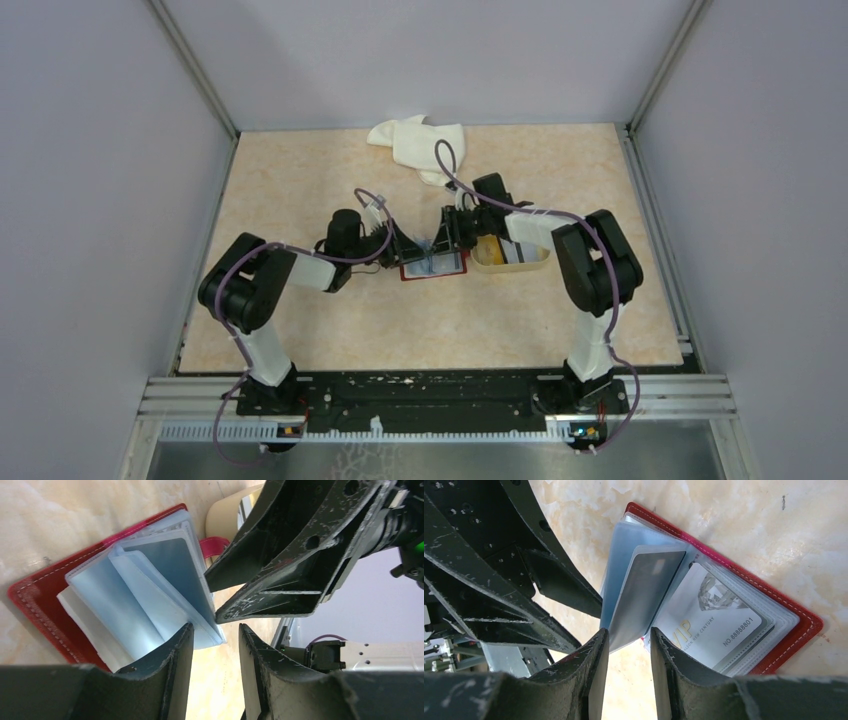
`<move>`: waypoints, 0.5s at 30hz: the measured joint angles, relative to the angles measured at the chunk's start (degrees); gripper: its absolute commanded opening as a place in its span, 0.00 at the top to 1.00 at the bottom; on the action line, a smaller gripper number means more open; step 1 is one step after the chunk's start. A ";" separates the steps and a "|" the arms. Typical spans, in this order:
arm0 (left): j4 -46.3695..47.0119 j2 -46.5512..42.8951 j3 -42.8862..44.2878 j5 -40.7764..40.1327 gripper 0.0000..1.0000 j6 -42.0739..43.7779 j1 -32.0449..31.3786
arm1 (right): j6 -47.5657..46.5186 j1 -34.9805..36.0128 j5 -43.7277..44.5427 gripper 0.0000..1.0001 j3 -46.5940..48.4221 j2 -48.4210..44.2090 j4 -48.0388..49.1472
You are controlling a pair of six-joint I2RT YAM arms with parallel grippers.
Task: Put the credit cards into the card holder
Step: Turn over the card slot in the card holder.
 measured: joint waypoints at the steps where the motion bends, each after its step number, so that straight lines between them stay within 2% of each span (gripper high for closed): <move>1: -0.66 -0.09 -0.02 -0.42 0.55 0.35 0.00 | 0.00 -0.07 0.02 0.66 0.00 0.00 0.00; 15: -11.52 -4.46 -0.02 -7.30 0.57 6.82 0.00 | -0.31 -1.16 2.49 0.63 0.00 -0.13 -0.74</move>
